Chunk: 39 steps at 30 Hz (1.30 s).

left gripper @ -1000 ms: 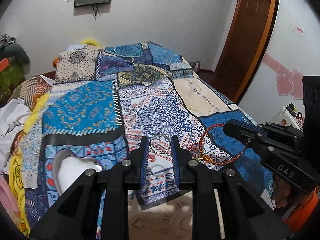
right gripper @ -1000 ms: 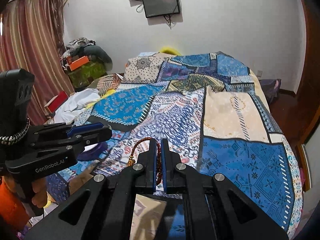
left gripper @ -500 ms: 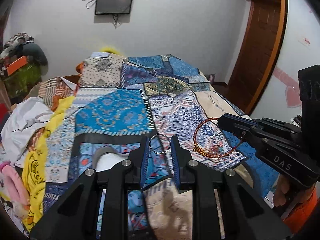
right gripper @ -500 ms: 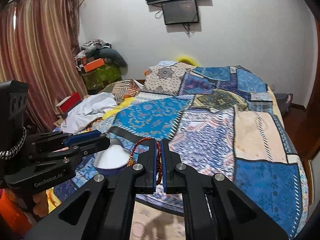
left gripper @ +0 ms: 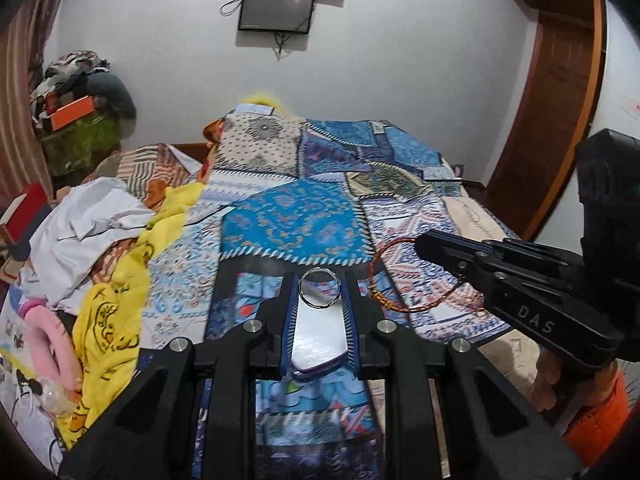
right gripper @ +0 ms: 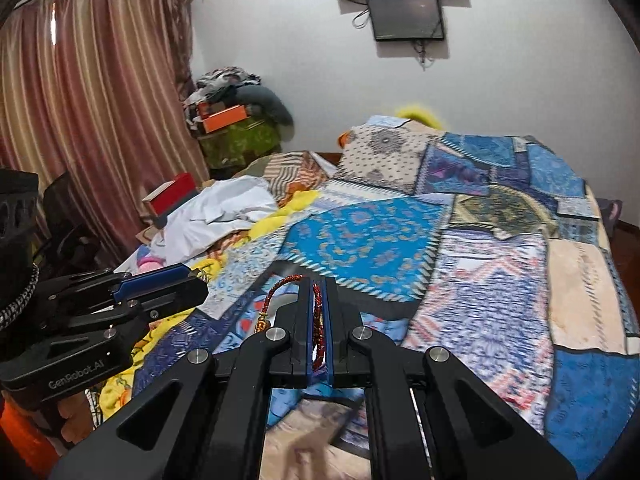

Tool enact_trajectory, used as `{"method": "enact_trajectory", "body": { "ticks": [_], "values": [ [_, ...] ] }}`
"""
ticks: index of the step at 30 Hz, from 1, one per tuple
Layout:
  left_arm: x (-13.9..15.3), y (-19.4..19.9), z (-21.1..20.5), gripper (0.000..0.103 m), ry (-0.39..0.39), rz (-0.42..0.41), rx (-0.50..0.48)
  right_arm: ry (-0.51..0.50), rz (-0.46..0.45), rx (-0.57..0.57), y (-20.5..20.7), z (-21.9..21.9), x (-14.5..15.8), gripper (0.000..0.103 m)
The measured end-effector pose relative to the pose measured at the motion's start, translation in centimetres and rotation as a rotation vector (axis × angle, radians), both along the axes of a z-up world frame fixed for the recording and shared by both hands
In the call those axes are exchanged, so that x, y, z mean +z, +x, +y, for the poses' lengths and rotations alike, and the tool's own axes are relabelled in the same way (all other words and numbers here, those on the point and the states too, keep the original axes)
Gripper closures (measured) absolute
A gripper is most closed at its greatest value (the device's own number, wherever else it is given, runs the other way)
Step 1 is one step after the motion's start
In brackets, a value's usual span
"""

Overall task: Organize jewelry
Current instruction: 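Carry both pieces over the heart box and open both tools to drop them, then lift both open tools away from the heart box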

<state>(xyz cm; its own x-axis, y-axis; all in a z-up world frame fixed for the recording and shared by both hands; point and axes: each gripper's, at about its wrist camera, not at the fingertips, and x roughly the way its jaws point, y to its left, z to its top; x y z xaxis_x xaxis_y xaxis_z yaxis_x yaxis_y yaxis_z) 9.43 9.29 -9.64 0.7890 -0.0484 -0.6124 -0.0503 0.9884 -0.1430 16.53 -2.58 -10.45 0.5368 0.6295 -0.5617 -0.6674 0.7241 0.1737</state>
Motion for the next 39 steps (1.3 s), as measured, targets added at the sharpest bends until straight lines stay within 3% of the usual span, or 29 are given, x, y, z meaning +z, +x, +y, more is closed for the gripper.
{"method": "enact_trajectory", "body": {
  "ticks": [13, 27, 29, 31, 33, 39],
  "values": [
    [-3.3, 1.1, 2.2, 0.082, -0.009, 0.078, 0.032, -0.041, 0.135, 0.113, 2.4, 5.0, -4.9, 0.099],
    [-6.7, 4.1, 1.1, 0.082, -0.038, 0.150, -0.013, -0.073, 0.272, 0.093, 4.6, 4.7, -7.0, 0.099],
    [-6.7, 4.2, 1.1, 0.082, -0.042, 0.152, -0.016, -0.064, 0.298, 0.086, 4.9, 4.4, -7.1, 0.097],
    [-6.9, 4.3, 0.9, 0.082, -0.045, 0.158, -0.025, -0.059, 0.312, 0.076, 5.0, 4.1, -7.1, 0.088],
    [-7.0, 4.4, 0.8, 0.082, -0.044, 0.162, -0.033, -0.053, 0.305, 0.066, 4.9, 3.6, -6.9, 0.083],
    [-7.5, 4.8, -0.1, 0.082, -0.037, 0.181, -0.047, -0.078, 0.245, 0.041, 4.0, 2.4, -5.7, 0.082]
  ]
}}
